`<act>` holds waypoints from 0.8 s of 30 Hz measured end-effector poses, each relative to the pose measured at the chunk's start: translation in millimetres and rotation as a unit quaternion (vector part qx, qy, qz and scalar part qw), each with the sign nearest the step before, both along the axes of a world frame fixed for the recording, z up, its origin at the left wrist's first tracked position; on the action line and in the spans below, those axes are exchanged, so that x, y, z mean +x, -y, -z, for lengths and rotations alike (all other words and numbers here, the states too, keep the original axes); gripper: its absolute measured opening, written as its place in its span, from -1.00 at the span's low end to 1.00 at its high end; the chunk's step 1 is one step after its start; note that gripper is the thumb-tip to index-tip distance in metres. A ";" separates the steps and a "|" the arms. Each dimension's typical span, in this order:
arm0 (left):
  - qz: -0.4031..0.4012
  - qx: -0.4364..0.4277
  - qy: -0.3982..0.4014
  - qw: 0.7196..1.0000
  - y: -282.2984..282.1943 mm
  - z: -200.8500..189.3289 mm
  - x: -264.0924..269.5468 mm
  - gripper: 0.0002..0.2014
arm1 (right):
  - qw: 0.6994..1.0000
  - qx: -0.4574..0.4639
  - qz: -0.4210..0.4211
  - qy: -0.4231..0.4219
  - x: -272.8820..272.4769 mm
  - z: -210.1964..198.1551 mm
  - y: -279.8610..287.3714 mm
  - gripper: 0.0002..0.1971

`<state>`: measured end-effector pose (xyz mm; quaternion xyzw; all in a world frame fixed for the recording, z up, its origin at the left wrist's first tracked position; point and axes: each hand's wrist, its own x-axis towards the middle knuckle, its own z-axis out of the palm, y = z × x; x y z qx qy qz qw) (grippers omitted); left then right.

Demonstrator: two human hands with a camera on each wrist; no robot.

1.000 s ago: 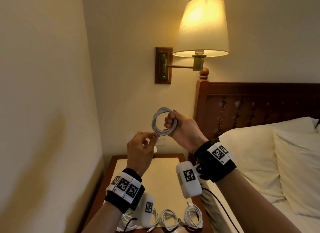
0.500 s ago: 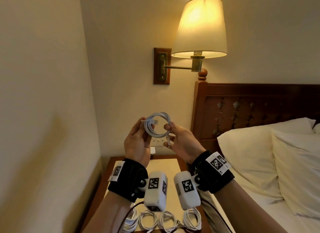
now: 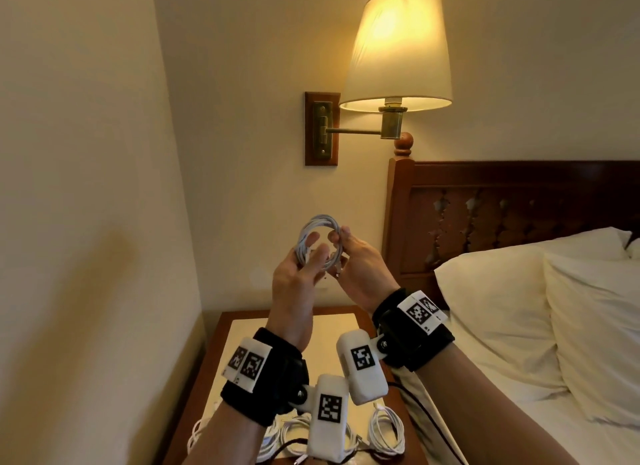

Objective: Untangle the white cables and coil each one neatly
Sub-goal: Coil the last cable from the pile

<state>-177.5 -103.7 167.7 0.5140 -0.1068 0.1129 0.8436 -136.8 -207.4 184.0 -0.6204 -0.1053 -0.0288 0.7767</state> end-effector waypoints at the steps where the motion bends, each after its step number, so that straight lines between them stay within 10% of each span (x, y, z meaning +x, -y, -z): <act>1: -0.038 0.041 0.006 0.998 0.2 -2.3 2.6 -0.68 | 1.000 0.002 -0.010 0.003 -1.2 -0.8 1.1 -0.71; 6: -0.066 0.161 0.003 0.985 -19.2 -5.3 15.4 -0.79 | 0.994 0.017 -0.111 -0.010 -3.1 -7.6 13.8 -0.61; 15: -0.093 0.249 0.023 0.964 -24.2 0.2 19.2 -0.75 | 0.996 -0.027 -0.052 0.069 -1.4 1.5 5.1 -0.69; 20: -0.306 0.500 0.099 0.804 -30.0 2.4 17.7 -0.63 | 0.998 -0.009 -0.030 0.045 -3.2 -0.1 7.6 -0.69; 24: -0.318 0.531 0.148 0.771 -27.1 3.1 12.7 -0.70 | 0.999 -0.002 0.015 0.031 3.9 3.7 8.9 -0.69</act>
